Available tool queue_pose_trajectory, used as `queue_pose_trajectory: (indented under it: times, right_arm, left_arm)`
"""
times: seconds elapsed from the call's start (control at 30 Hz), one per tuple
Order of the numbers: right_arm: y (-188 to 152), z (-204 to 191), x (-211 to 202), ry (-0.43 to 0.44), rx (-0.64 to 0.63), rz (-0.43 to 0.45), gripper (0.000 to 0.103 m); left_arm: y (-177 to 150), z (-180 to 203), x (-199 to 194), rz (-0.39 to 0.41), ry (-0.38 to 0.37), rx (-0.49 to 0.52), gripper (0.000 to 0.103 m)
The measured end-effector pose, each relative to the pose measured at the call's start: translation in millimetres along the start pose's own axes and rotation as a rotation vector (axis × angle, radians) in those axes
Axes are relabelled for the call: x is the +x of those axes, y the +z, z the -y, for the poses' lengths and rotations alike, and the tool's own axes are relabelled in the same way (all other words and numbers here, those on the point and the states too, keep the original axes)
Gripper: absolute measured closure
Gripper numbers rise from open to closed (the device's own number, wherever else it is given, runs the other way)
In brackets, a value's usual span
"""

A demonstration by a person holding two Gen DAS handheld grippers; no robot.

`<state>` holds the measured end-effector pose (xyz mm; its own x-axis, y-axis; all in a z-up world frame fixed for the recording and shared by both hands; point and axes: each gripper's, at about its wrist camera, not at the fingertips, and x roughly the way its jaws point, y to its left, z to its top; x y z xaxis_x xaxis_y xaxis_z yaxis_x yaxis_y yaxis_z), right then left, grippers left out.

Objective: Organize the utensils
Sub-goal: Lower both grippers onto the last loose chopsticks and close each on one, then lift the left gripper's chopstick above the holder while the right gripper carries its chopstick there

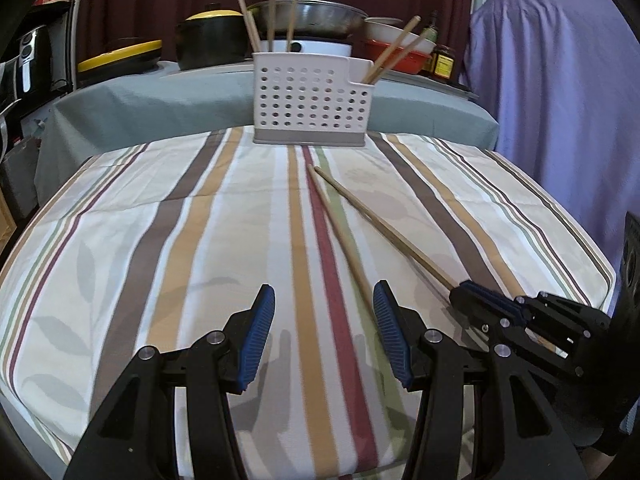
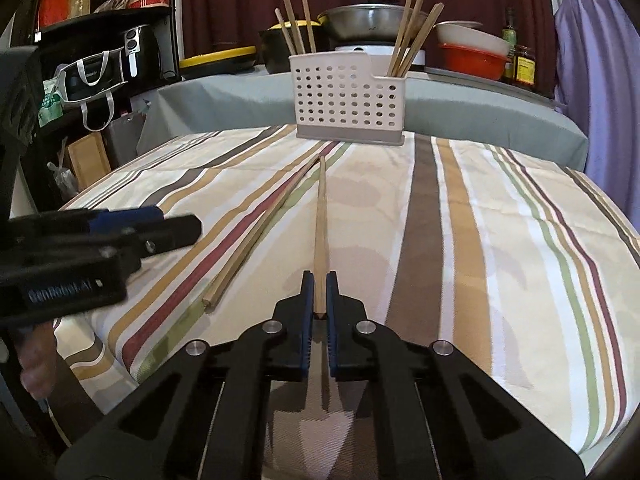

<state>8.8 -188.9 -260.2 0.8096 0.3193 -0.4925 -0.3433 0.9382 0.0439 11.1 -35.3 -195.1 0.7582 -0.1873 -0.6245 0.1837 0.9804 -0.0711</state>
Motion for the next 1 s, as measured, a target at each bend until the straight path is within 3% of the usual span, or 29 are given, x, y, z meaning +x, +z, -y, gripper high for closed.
queue_pose_trajectory:
  times: [0.27, 0.37, 0.53, 0.9, 1.0]
  right_arm:
    - [1, 14, -11, -0.026, 0.029, 0.029, 0.097]
    - [2, 16, -14, -0.028, 0.036, 0.035, 0.097]
    - [3, 20, -15, -0.026, 0.046, 0.043, 0.097]
    - [2, 20, -17, -0.023, 0.054, 0.054, 0.097]
    - [2, 20, -18, -0.024, 0.054, 0.057, 0.097]
  left_arm:
    - [-8, 24, 10, -0.014, -0.017, 0.041, 0.052]
    - [-13, 28, 16, -0.032, -0.014, 0.049, 0.065]
    - [-17, 33, 18, -0.041, -0.004, 0.063, 0.078]
    - [-20, 35, 16, -0.042, 0.011, 0.062, 0.079]
    - [-21, 34, 15, -0.042, 0.013, 0.053, 0.086]
